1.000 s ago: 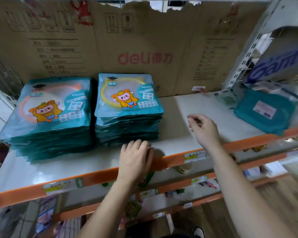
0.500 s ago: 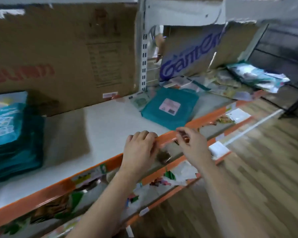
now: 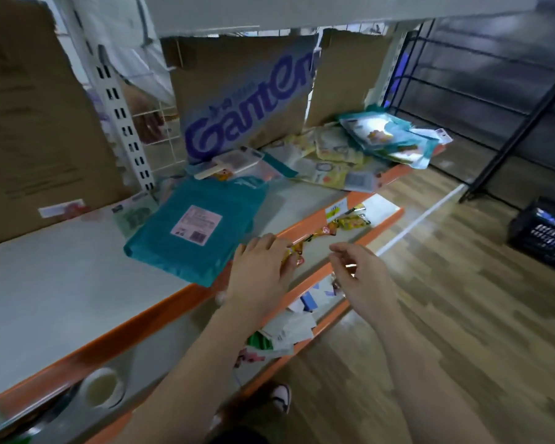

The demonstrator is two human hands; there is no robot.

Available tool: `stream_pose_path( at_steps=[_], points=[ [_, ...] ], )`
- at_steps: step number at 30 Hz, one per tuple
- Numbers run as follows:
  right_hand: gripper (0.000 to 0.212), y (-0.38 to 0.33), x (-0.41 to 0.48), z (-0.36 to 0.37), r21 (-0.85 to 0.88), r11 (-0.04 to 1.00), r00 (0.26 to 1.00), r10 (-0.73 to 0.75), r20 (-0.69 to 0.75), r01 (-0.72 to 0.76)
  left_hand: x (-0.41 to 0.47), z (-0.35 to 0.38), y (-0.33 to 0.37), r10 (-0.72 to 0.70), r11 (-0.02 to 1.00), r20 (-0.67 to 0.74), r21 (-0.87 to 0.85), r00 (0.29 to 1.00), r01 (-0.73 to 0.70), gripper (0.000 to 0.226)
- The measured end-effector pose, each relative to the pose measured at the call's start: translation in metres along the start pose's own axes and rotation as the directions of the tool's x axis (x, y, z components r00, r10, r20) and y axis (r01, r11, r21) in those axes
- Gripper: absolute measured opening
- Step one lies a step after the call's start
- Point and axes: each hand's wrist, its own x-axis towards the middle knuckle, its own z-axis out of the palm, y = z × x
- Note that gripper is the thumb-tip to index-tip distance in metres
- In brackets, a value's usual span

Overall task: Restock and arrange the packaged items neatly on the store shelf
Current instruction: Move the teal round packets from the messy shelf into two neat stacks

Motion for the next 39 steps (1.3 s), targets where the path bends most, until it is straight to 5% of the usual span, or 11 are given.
stream_pose_path(
  at_steps=[17, 23, 33, 39],
  points=[
    [0.021, 0.137, 0.245, -0.08, -0.132, 0.991, 0.997, -0.045, -0.057, 0.037, 0.277, 0.114, 0.059, 0.084, 0.994, -0.134, -0.058, 0.987, -0.092, 0.022],
    [0.021, 0.18, 0.325, -0.103, -0.186, 0.982, 0.998, -0.037, -0.059, 0.025, 0.321, 0.137, 0.064, -0.014, 0.997, -0.06, -0.073, 0.998, 0.01, 0.026],
    [0.042, 0.265, 0.48, -0.116, -0.459, 0.888, 0.984, 0.051, 0.171, 0.034, 0.37, 0.179, 0.094, -0.165, 0.986, -0.163, -0.041, 0.973, 0.16, 0.024],
    [0.049, 0.284, 0.533, -0.111, -0.478, 0.876, 0.964, 0.063, 0.258, 0.071, 0.389, 0.202, 0.133, -0.323, 0.945, -0.211, -0.022, 0.923, 0.326, 0.024]
  ],
)
